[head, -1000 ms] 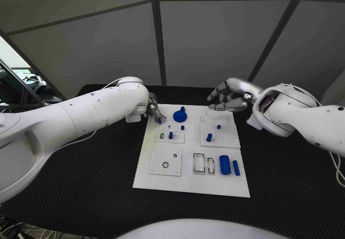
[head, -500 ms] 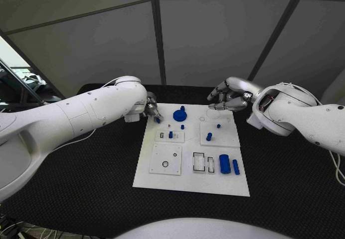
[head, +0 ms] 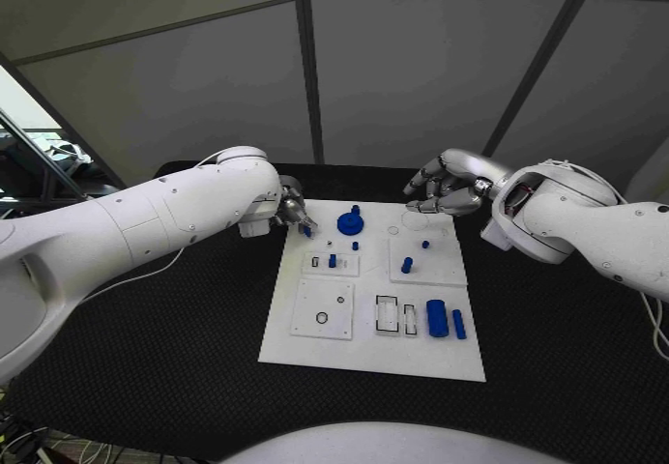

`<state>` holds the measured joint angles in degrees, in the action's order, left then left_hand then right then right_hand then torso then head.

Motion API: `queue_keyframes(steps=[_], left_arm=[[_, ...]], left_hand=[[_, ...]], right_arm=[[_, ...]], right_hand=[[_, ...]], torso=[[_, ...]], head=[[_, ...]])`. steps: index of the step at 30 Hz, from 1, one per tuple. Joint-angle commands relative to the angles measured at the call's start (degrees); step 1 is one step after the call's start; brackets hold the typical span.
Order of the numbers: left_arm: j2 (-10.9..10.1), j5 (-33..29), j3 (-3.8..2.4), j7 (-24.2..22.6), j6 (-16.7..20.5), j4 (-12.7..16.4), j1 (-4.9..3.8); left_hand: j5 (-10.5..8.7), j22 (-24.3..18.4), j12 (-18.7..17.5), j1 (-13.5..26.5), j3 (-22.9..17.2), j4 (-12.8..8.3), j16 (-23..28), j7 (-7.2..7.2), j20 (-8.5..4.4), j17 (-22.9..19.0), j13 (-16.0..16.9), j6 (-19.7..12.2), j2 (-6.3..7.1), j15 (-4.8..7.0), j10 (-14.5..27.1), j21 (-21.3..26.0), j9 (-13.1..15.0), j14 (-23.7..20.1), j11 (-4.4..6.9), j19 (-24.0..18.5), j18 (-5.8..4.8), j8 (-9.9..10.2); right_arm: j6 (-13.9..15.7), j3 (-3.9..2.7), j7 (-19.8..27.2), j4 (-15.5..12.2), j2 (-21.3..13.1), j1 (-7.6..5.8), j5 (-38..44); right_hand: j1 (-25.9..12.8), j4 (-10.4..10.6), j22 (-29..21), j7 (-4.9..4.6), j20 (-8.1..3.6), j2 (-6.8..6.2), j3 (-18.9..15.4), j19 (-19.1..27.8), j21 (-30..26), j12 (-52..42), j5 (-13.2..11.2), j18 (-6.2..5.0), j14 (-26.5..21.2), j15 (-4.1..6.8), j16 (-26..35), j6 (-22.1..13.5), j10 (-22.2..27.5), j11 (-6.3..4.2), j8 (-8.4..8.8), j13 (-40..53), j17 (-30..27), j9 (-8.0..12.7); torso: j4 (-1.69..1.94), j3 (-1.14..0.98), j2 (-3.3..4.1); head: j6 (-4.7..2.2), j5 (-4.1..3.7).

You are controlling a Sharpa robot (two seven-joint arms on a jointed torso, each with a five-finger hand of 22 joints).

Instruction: Assemble the parts on the task board

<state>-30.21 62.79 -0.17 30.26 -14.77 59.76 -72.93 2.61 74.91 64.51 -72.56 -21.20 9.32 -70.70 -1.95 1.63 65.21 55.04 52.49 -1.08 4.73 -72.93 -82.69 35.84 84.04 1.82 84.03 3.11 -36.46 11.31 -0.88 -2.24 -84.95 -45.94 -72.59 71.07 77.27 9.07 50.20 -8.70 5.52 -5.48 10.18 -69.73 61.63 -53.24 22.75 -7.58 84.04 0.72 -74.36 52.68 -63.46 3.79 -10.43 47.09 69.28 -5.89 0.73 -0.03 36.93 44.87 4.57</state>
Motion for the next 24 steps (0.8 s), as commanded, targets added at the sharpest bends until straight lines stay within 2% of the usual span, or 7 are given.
queue_keyframes(steps=[1, 6, 12, 19, 24], left_arm=[[-0.9, -0.9, -0.62, -2.0, 3.6, 1.9, -0.13], [-3.4, -1.0, -1.38, -2.7, 5.9, 6.1, -0.13], [-6.7, 0.8, -1.56, -3.1, 8.5, 11.8, 0.06], [-10.5, 2.8, -1.58, -3.3, 12.1, 18.3, 1.75], [-12.0, 3.8, -1.57, -3.3, 14.1, 21.2, 3.27]], left_hand=[[0.06, 7.4, -0.2, -0.4, -3.4, -2.9, 0.0, -0.04, -0.52, 0.1, -0.1, -0.6, 0.09, 0.54, -0.2, -0.3, 0.3, 0.6, 0.2, 0.6, -0.88, -0.3], [0.08, 7.7, -0.3, -1.0, -4.6, -4.1, 0.0, 0.06, -0.59, 0.1, -0.2, -1.0, 1.1, 0.64, -0.4, -0.5, 0.9, 0.6, 0.31, 0.8, -0.92, -0.8], [0.09, 8.0, -0.5, -1.1, -6.8, -4.9, 0.0, 0.06, -0.65, 0.2, -0.4, -1.3, 2.29, 0.67, -0.6, -0.7, 1.4, 0.7, 0.34, 1.0, -1.01, -1.0], [0.09, 8.3, -0.6, -0.4, -9.2, -5.0, 0.0, 0.12, -0.69, 0.3, -0.4, -1.1, 3.39, 0.72, -1.0, -1.0, 1.8, 0.7, 0.41, 1.2, -1.09, -1.3], [0.09, 8.5, -0.6, 0.0, -10.5, -5.1, 0.0, 0.16, -0.72, 0.3, -0.4, -1.0, 3.98, 0.76, -1.3, -1.1, 2.0, 0.7, 0.46, 1.3, -1.13, -1.4]], right_arm=[[0.0, -0.05, 0.3, 0.0, 0.0, -0.12, 0.1], [0.1, -0.04, 0.3, 0.2, -0.1, -0.12, 0.1], [0.1, -0.04, 0.3, 0.2, -0.2, -0.12, 0.1], [0.2, -0.03, 0.3, 0.3, -0.3, -0.12, 0.1], [0.2, -0.03, 0.4, 0.4, -0.3, -0.12, 0.1]], right_hand=[[0.4, 0.0, -0.1, 0.05, -0.27, 0.09, 0.2, 0.1, -0.4, 0.3, 0.2, -0.16, 1.4, 0.23, 0.3, 0.1, -0.1, -0.35, -0.21, -0.1, 0.0, -0.1], [0.4, 0.0, -0.1, 0.05, -0.27, 0.09, 0.2, 0.1, -0.4, 0.3, 0.2, -0.16, 1.4, 0.23, 0.3, 0.1, -0.1, -0.35, -0.21, -0.1, 0.0, -0.1], [0.4, 0.1, 0.0, 0.05, -0.27, 0.08, 0.2, 0.1, -0.3, 0.2, 0.2, -0.15, 1.4, 0.22, 0.3, 0.1, -0.2, -0.34, -0.22, 0.0, 0.0, -0.1], [0.4, 0.1, 0.0, 0.05, -0.27, 0.08, 0.2, 0.1, -0.3, 0.2, 0.2, -0.15, 1.4, 0.22, 0.3, 0.1, -0.2, -0.34, -0.22, 0.0, 0.0, -0.1], [0.4, 0.1, 0.0, 0.05, -0.27, 0.08, 0.2, 0.1, -0.3, 0.2, 0.2, -0.15, 1.4, 0.22, 0.3, 0.1, -0.2, -0.34, -0.22, 0.0, 0.0, -0.1]], torso=[[0.03, -0.01, -0.01], [0.11, -0.02, -0.09], [0.14, -0.01, -0.1], [0.25, -0.02, -0.2], [0.29, 0.01, -0.25]], head=[[-0.02, 0.05], [0.12, 0.17], [0.07, 0.28], [0.12, 0.41], [0.12, 0.48]])
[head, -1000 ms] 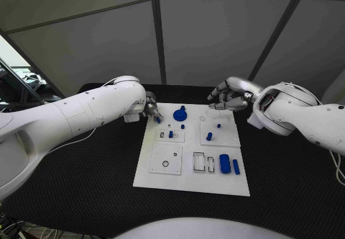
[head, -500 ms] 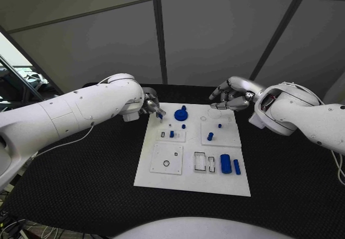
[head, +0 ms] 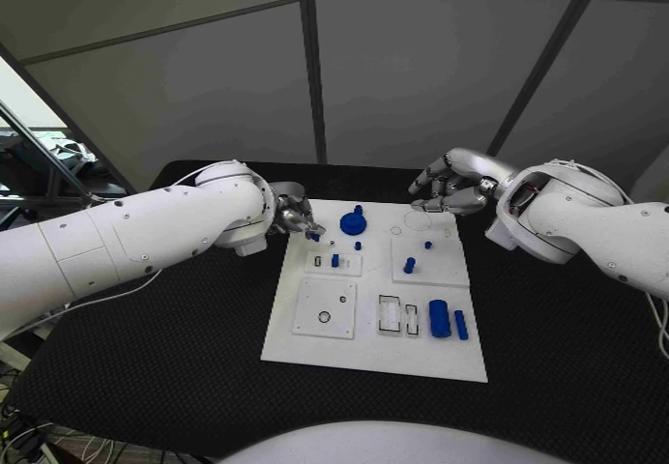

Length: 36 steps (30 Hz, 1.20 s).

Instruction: Assemble the parts on the task board

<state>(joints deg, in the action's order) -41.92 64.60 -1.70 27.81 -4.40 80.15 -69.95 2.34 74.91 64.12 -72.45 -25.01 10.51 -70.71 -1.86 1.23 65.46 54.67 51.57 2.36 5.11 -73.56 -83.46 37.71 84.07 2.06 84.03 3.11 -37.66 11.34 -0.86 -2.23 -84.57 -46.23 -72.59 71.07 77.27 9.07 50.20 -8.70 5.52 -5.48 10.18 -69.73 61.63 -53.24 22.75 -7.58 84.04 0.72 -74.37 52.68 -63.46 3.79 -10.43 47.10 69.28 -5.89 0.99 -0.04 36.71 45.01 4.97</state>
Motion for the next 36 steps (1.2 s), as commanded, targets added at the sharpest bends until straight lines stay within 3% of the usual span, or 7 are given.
queue_keyframes(steps=[1, 7, 12, 36], left_arm=[[-0.5, 2.3, -0.04, -0.8, 4.3, 1.4, 0.79], [-0.8, 4.0, -0.03, -0.1, 5.6, 2.6, 2.4], [-0.8, 4.8, -0.04, 0.3, 5.8, 3.1, 3.01], [-0.3, 8.1, 0.01, 3.1, 1.6, 3.6, 4.21]], left_hand=[[0.37, 8.5, -0.2, -0.1, -6.9, -6.3, 0.0, 0.08, -0.32, 0.1, 0.0, -0.1, 0.63, 0.38, -0.7, -0.4, 0.1, 0.7, 0.23, 1.4, -1.15, -0.2], [0.37, 8.7, -0.2, 0.1, -7.8, -6.4, 0.0, 0.11, -0.35, 0.1, 0.0, 0.0, 0.95, 0.4, -0.9, -0.5, 0.2, 0.7, 0.26, 1.4, -1.17, -0.3], [0.37, 8.8, -0.2, 0.2, -8.2, -6.4, 0.0, 0.12, -0.36, 0.1, 0.0, 0.0, 1.07, 0.41, -1.0, -0.5, 0.3, 0.7, 0.28, 1.5, -1.2, -0.3], [0.37, 9.0, -0.3, 0.6, -10.0, -6.8, 0.0, 0.13, -0.4, 0.1, 0.0, 0.1, 1.68, 0.45, -1.2, -0.8, 0.5, 0.7, 0.31, 1.7, -1.27, -0.3]], right_arm=[[0.1, -0.04, 0.4, 0.0, 0.0, -0.12, 0.1], [0.1, -0.04, 0.4, 0.1, 0.0, -0.11, 0.1], [0.0, -0.03, 0.4, 0.1, 0.0, -0.11, 0.1], [-0.2, -0.03, 0.4, 0.1, -0.1, -0.11, 0.1]], right_hand=[[0.4, 0.1, 0.0, 0.05, -0.27, 0.08, 0.2, 0.1, -0.3, 0.2, 0.2, -0.15, 1.4, 0.22, 0.3, 0.1, -0.2, -0.34, -0.22, -0.1, 0.0, -0.1], [0.4, 0.1, 0.0, 0.04, -0.27, 0.07, 0.2, 0.1, -0.3, 0.2, 0.2, -0.16, 1.4, 0.22, 0.3, 0.1, -0.2, -0.34, -0.24, -0.1, 0.0, -0.1], [0.4, 0.1, 0.0, 0.04, -0.27, 0.07, 0.2, 0.1, -0.3, 0.2, 0.2, -0.16, 1.4, 0.22, 0.3, 0.1, -0.2, -0.34, -0.24, -0.1, 0.0, -0.1], [0.4, 0.2, 0.0, 0.05, -0.27, 0.05, 0.2, 0.1, -0.4, 0.2, 0.3, -0.15, 1.4, 0.22, 0.3, 0.1, -0.2, -0.35, -0.25, -0.1, -0.1, -0.1]], torso=[[0.06, 0.04, -0.06], [-0.1, 0.01, -0.01], [-0.09, -0.01, 0.06], [0.0, -0.01, 0.05]], head=[[-0.02, 0.07], [-0.03, 0.16], [-0.06, 0.19], [0.4, 0.14]])
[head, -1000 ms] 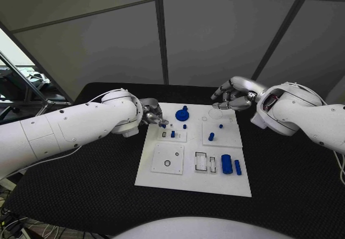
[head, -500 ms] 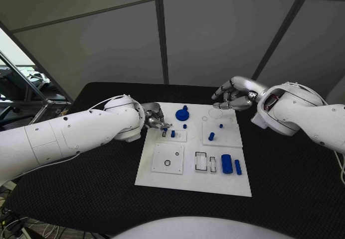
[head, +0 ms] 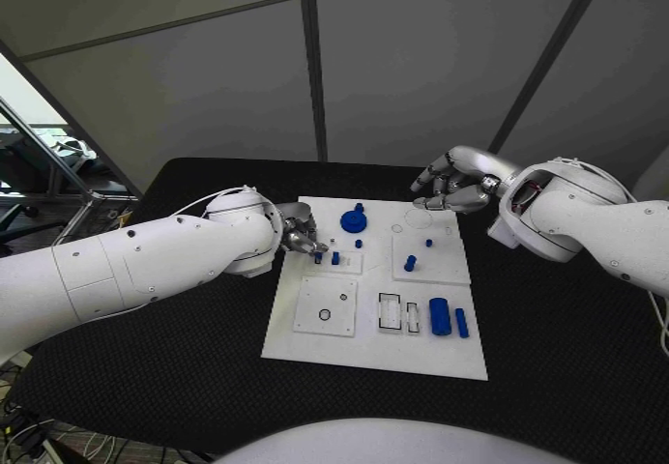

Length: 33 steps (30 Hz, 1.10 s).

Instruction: Assemble the parts on the task board

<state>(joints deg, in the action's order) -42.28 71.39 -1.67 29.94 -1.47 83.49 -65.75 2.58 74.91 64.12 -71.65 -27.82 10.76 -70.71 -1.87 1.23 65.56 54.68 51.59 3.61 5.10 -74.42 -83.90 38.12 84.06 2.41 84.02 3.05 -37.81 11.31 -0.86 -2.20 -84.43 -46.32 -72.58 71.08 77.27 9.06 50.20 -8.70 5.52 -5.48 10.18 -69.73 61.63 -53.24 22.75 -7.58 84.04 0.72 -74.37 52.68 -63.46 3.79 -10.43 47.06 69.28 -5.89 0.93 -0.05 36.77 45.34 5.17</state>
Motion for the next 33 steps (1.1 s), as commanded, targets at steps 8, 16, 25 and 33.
queue_keyframes(steps=[8, 16, 25, 33], left_arm=[[-0.1, 1.4, 0.0, 1.5, -2.1, 0.3, 0.18], [0.0, 1.5, 0.01, 1.6, -2.9, 0.2, 0.31], [0.1, 1.5, 0.01, 1.6, -3.3, 0.0, 0.42], [0.1, 1.5, 0.01, 1.6, -4.1, 0.1, 0.45]], left_hand=[[0.13, 9.1, -0.3, -0.1, -7.5, -7.1, 0.0, 0.14, -0.41, 0.1, -0.1, 0.1, 0.57, 0.46, -0.4, -0.4, 0.1, 0.7, -0.04, 1.7, -1.22, -0.2], [0.13, 9.1, -0.3, -0.1, -7.5, -7.1, 0.0, 0.14, -0.41, 0.1, -0.1, 0.1, 0.57, 0.46, -0.4, -0.4, 0.1, 0.7, -0.04, 1.7, -1.22, -0.2], [0.13, 9.1, -0.3, 0.0, -7.9, -7.2, 0.0, 0.13, -0.42, 0.1, -0.1, 0.1, 0.72, 0.46, -0.4, -0.4, 0.2, 0.7, -0.04, 1.8, -1.24, -0.2], [0.13, 9.1, -0.3, 0.0, -7.9, -7.2, 0.0, 0.13, -0.42, 0.1, -0.1, 0.1, 0.72, 0.46, -0.4, -0.4, 0.2, 0.7, -0.04, 1.8, -1.24, -0.2]], right_arm=[[-0.3, -0.04, 0.3, -0.1, 0.0, -0.12, 0.1], [-0.3, -0.04, 0.4, -0.1, 0.0, -0.12, 0.1], [-0.3, -0.04, 0.4, -0.1, -0.1, -0.12, 0.1], [-0.4, -0.04, 0.3, -0.1, -0.1, -0.12, 0.1]], right_hand=[[0.4, 0.2, 0.0, 0.05, -0.27, 0.05, 0.2, 0.1, -0.4, 0.2, 0.3, -0.15, 1.4, 0.22, 0.3, 0.1, -0.2, -0.35, -0.25, -0.1, -0.1, -0.1], [0.4, 0.2, 0.0, 0.05, -0.27, 0.05, 0.2, 0.1, -0.4, 0.2, 0.3, -0.15, 1.4, 0.22, 0.3, 0.1, -0.2, -0.35, -0.25, -0.1, -0.1, -0.1], [0.4, 0.2, 0.0, 0.05, -0.27, 0.05, 0.2, 0.1, -0.4, 0.2, 0.3, -0.15, 1.4, 0.22, 0.3, 0.1, -0.2, -0.35, -0.25, -0.1, -0.1, -0.1], [0.4, 0.2, 0.0, 0.05, -0.27, 0.05, 0.2, 0.1, -0.4, 0.2, 0.3, -0.15, 1.4, 0.22, 0.3, 0.1, -0.2, -0.35, -0.25, -0.1, -0.1, -0.1]], torso=[[0.04, 0.01, -0.02], [0.02, 0.04, 0.0], [0.03, 0.02, 0.0], [0.03, 0.03, -0.02]], head=[[0.11, 0.1], [0.16, 0.11], [0.26, 0.05], [0.32, 0.04]])
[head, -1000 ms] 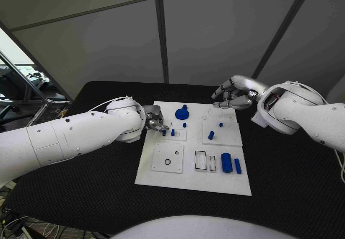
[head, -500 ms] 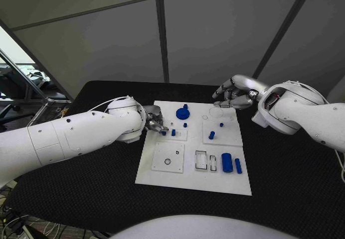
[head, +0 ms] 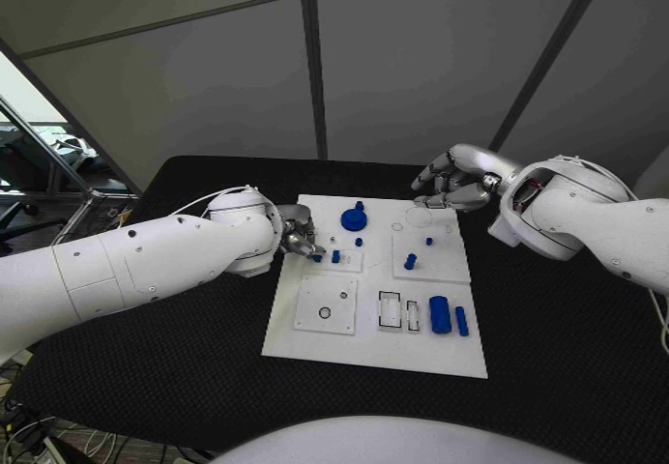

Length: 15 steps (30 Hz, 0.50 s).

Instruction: Assemble the parts on the task board

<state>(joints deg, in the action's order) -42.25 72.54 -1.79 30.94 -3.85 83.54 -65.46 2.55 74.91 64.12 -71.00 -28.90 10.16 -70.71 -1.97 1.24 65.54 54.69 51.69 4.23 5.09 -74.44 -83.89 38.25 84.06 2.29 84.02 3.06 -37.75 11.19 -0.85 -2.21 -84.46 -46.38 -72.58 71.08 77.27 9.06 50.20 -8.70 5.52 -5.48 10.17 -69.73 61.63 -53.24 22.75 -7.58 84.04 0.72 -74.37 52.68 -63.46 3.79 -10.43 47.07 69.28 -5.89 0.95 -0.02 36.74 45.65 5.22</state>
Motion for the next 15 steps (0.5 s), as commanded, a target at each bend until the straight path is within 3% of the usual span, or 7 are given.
queue_keyframes(steps=[1, 15], left_arm=[[0.1, 0.3, 0.13, 0.6, -1.7, 0.1, 0.16], [1.2, 0.3, 0.13, 0.5, -2.8, -0.8, 0.16]], left_hand=[[0.15, 9.1, -0.3, -0.7, -6.8, -6.6, 0.0, 0.23, -0.42, 0.1, -0.1, 0.0, 0.1, 0.47, -0.4, -0.4, 0.0, 0.8, 0.07, 1.8, -1.25, -0.3], [0.16, 9.2, -0.3, -0.5, -7.3, -6.7, 0.0, 0.23, -0.42, 0.1, 0.0, 0.0, 0.34, 0.47, -0.5, -0.5, 0.1, 0.8, 0.07, 1.9, -1.28, -0.3]], right_arm=[[-0.2, -0.04, 0.3, -0.1, 0.0, -0.12, 0.1], [-0.3, -0.04, 0.3, -0.2, 0.0, -0.12, 0.1]], right_hand=[[0.4, 0.2, 0.0, 0.05, -0.27, 0.05, 0.2, 0.1, -0.4, 0.2, 0.3, -0.15, 1.4, 0.23, 0.3, 0.1, -0.2, -0.35, -0.25, -0.1, -0.1, -0.1], [0.4, 0.2, 0.0, 0.05, -0.27, 0.05, 0.2, 0.1, -0.4, 0.2, 0.3, -0.15, 1.4, 0.23, 0.3, 0.1, -0.2, -0.35, -0.25, -0.1, -0.1, -0.1]], torso=[[0.02, -0.01, -0.01], [-0.09, -0.01, 0.08]], head=[[0.01, -0.02], [0.15, -0.08]])
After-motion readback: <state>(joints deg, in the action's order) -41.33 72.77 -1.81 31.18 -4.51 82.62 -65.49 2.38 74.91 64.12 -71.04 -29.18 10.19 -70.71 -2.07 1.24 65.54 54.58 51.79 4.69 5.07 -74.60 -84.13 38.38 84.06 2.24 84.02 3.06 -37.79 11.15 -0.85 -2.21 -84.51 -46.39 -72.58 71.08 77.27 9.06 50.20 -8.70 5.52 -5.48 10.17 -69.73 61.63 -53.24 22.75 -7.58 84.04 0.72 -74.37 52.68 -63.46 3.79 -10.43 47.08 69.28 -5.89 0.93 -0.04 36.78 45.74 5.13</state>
